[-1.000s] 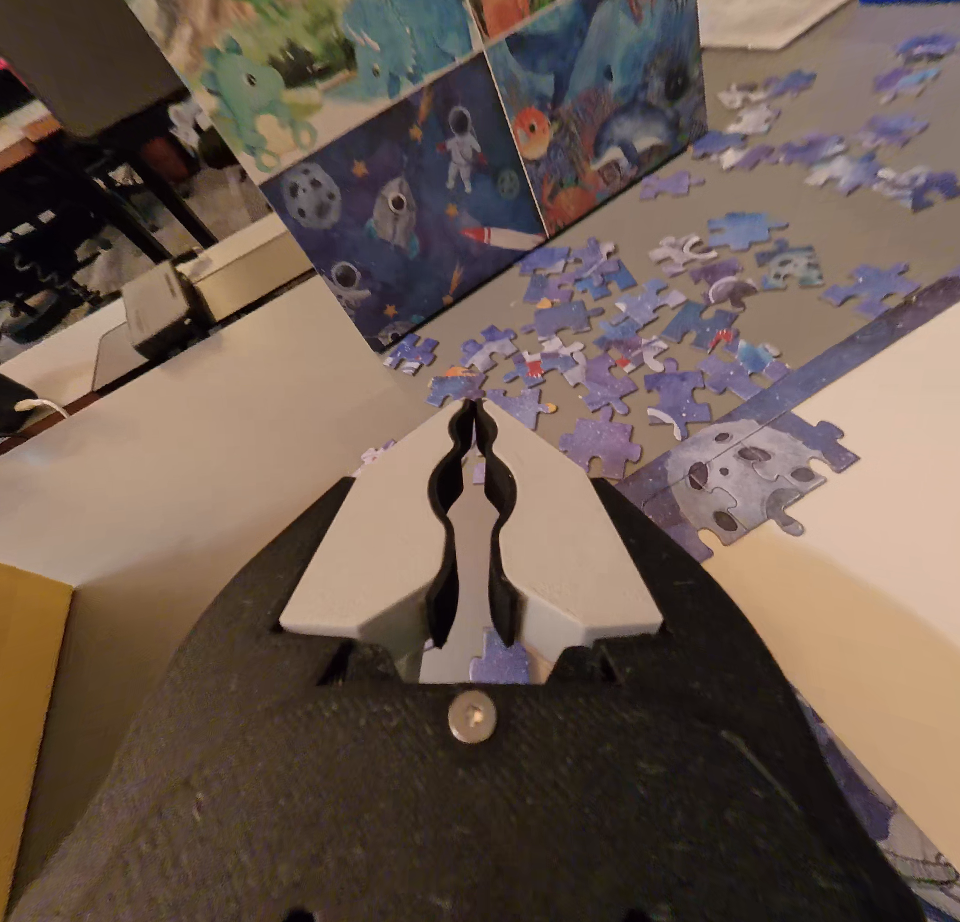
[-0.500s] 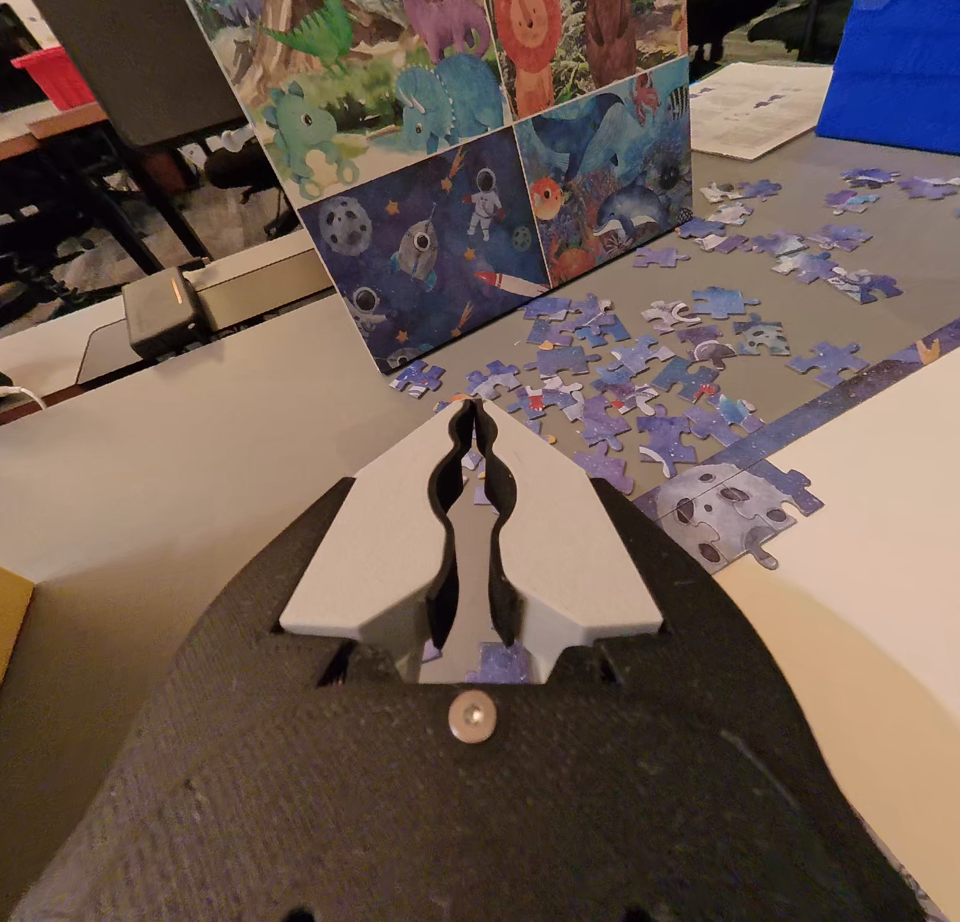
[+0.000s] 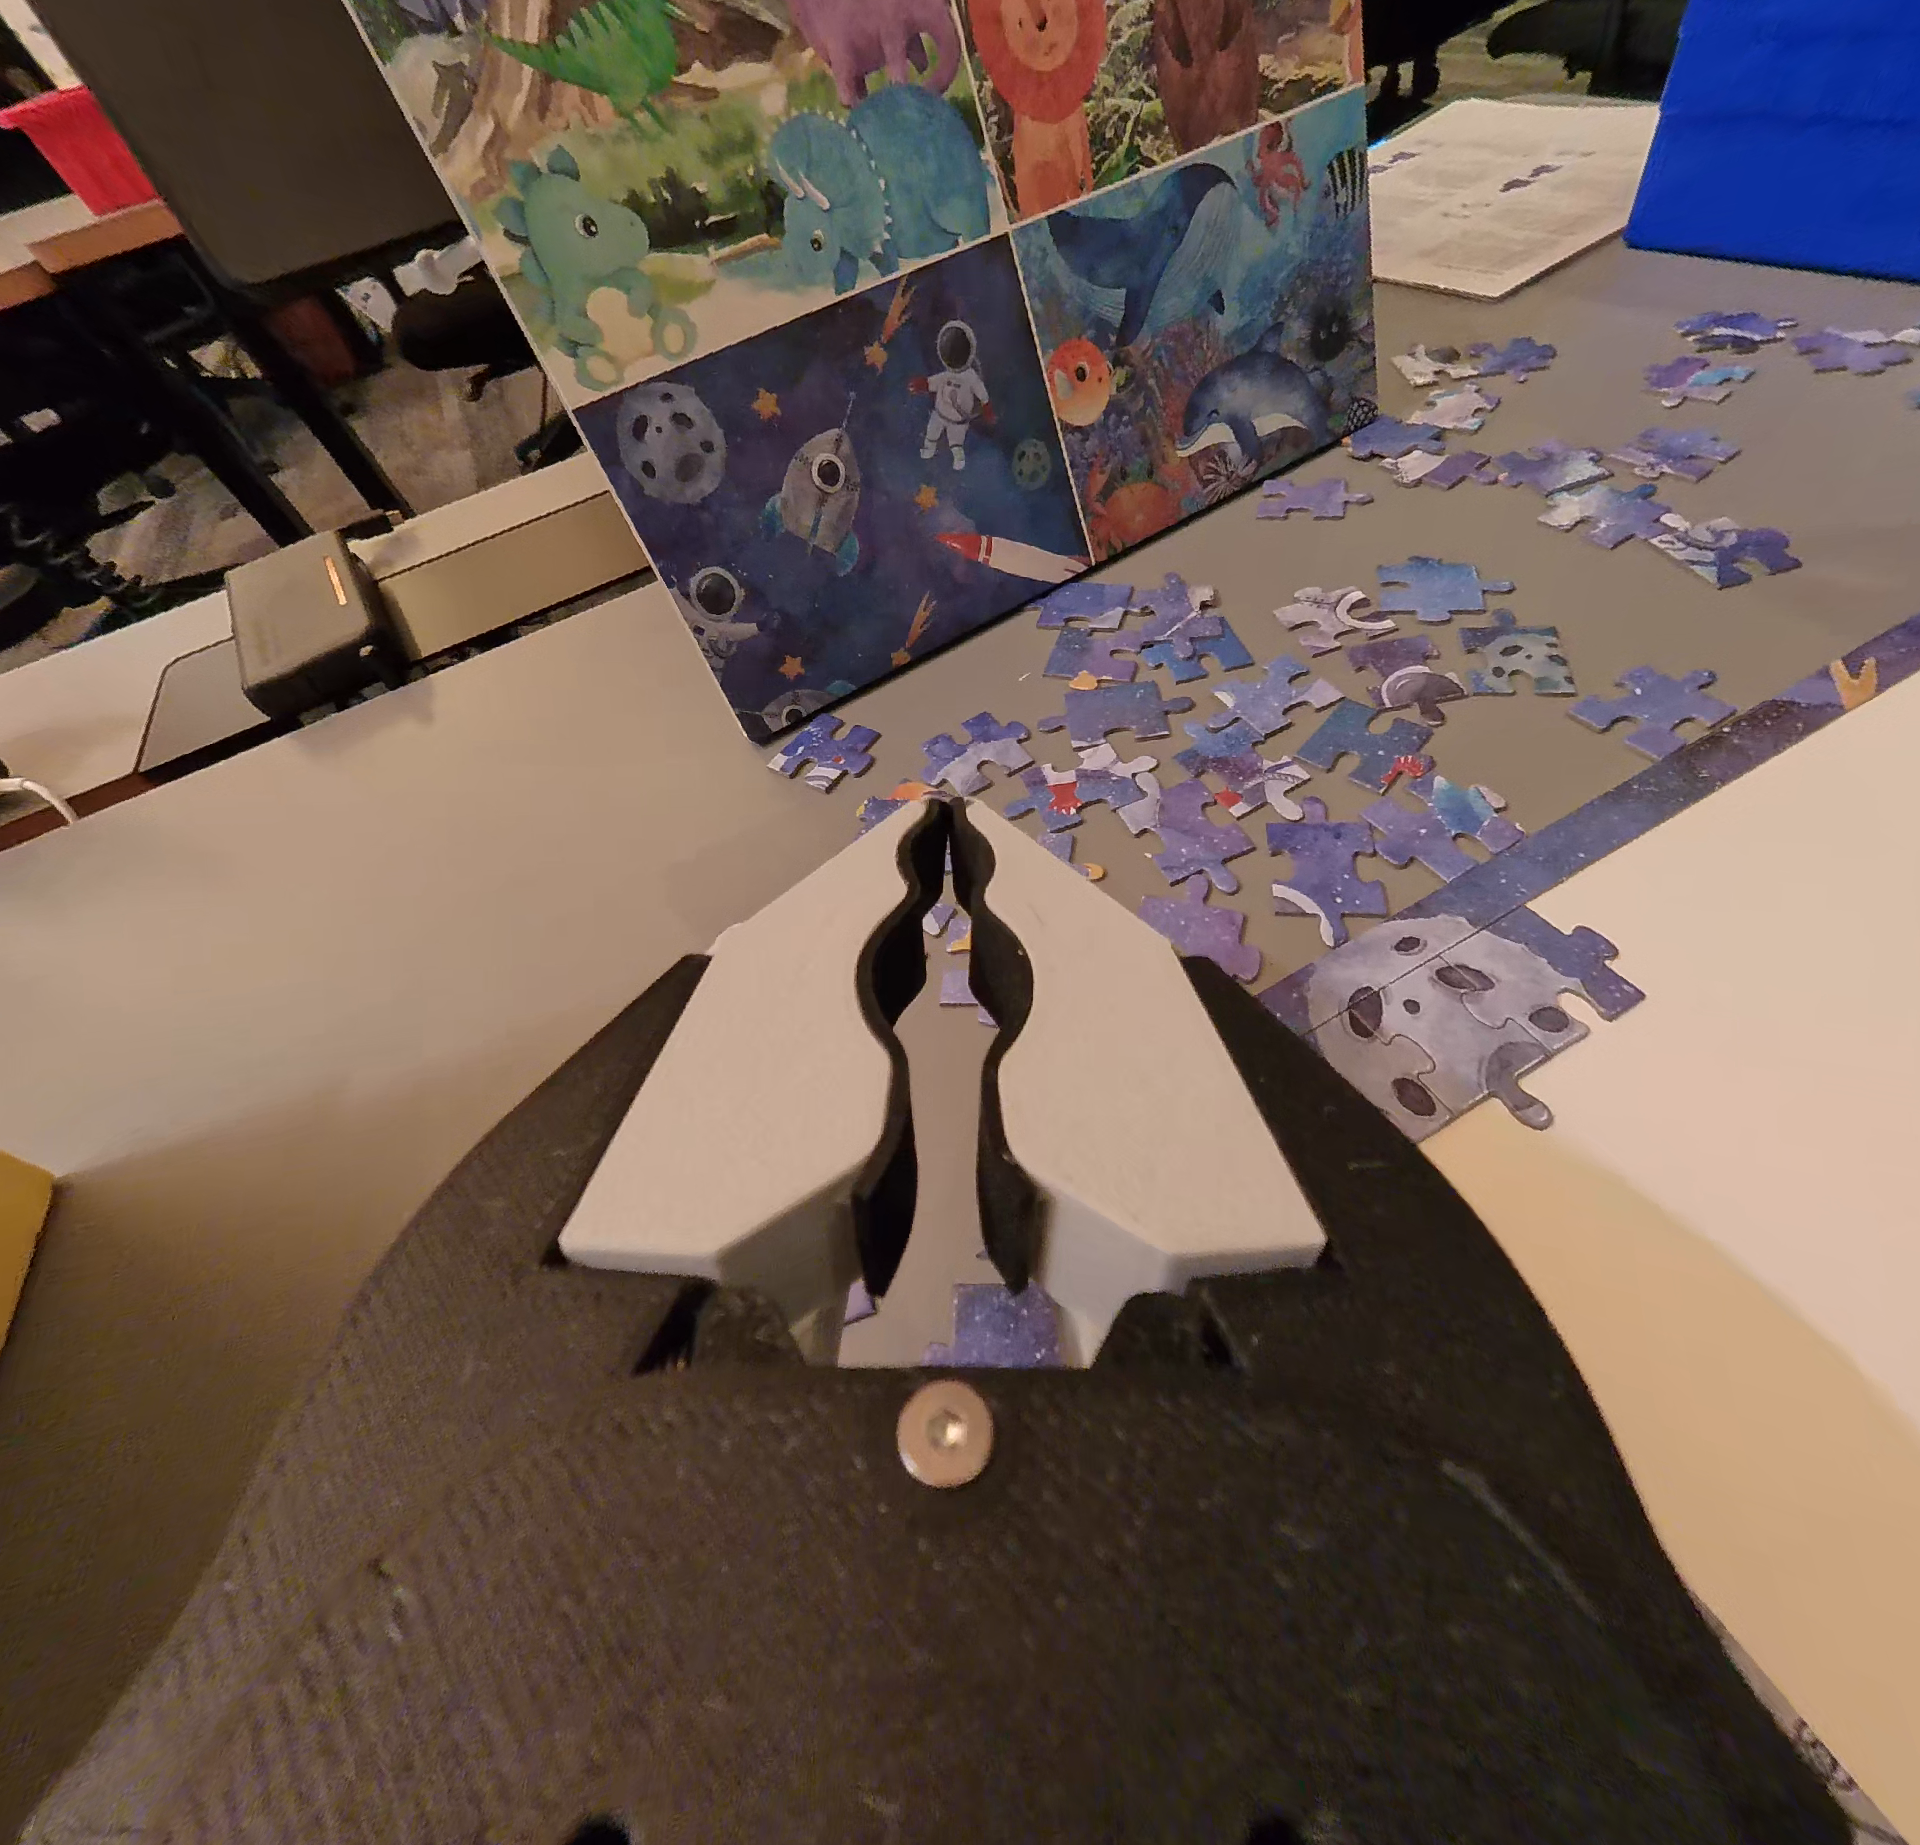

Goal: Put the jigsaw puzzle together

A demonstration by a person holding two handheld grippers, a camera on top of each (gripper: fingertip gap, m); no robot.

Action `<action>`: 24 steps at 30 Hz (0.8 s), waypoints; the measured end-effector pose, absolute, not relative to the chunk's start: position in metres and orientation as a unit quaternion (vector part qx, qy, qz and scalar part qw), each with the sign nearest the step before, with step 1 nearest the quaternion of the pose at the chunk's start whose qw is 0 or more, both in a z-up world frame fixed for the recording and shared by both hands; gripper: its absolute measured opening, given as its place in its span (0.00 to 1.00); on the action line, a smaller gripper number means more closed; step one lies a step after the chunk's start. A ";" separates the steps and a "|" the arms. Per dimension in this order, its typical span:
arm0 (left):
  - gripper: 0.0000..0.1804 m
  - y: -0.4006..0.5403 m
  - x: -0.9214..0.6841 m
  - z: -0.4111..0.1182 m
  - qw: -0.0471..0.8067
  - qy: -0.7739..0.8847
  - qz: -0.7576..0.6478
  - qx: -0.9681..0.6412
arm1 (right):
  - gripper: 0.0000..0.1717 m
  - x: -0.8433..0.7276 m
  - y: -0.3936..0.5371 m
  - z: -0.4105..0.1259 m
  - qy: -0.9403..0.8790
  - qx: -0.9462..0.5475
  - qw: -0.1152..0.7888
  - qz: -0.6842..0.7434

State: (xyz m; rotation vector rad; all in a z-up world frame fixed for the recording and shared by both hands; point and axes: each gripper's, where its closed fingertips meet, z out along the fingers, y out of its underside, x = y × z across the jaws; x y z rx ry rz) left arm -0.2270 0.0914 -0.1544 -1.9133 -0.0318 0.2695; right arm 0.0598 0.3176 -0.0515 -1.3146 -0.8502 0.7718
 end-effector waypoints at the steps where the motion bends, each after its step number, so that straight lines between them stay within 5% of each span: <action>1: 0.00 0.091 -0.227 -0.154 0.568 -0.013 0.117 -0.815 | 0.05 0.058 0.317 -0.053 -0.377 -0.578 0.642 0.336; 24: 0.00 0.092 -0.227 -0.155 0.567 -0.011 0.122 -0.814 | 0.05 0.056 0.317 -0.054 -0.373 -0.579 0.639 0.342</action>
